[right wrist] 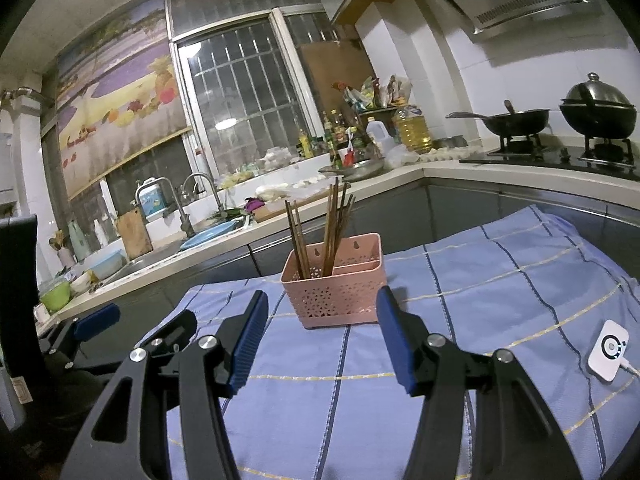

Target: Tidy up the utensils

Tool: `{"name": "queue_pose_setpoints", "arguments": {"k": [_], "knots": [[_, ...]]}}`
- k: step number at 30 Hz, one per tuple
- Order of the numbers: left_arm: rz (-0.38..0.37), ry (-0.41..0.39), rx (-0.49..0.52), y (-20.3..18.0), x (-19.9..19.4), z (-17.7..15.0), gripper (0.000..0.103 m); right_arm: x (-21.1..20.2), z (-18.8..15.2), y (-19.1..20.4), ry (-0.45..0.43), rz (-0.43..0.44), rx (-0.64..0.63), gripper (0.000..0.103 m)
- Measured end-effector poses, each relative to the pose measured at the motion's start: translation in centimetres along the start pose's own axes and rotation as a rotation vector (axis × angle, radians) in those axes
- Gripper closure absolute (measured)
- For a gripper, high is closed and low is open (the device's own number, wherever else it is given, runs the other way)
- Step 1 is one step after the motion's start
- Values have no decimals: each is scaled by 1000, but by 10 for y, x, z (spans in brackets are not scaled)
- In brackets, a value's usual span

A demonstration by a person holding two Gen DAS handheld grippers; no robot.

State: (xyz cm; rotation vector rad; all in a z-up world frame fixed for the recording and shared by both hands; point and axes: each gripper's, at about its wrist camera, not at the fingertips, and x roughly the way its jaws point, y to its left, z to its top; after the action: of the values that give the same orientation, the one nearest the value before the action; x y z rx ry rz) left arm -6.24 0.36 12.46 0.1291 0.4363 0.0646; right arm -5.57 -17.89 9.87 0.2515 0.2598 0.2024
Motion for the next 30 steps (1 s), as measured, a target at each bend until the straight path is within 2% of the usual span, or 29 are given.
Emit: {"name": "queue_pose_setpoints", "arguments": {"k": [7, 30], "knots": [[1, -2, -11, 3, 2, 1, 6, 6, -2, -1, 27, 17, 26, 46], [22, 8, -38, 15, 3, 2, 6, 3, 1, -7, 14, 4, 34, 46]]}}
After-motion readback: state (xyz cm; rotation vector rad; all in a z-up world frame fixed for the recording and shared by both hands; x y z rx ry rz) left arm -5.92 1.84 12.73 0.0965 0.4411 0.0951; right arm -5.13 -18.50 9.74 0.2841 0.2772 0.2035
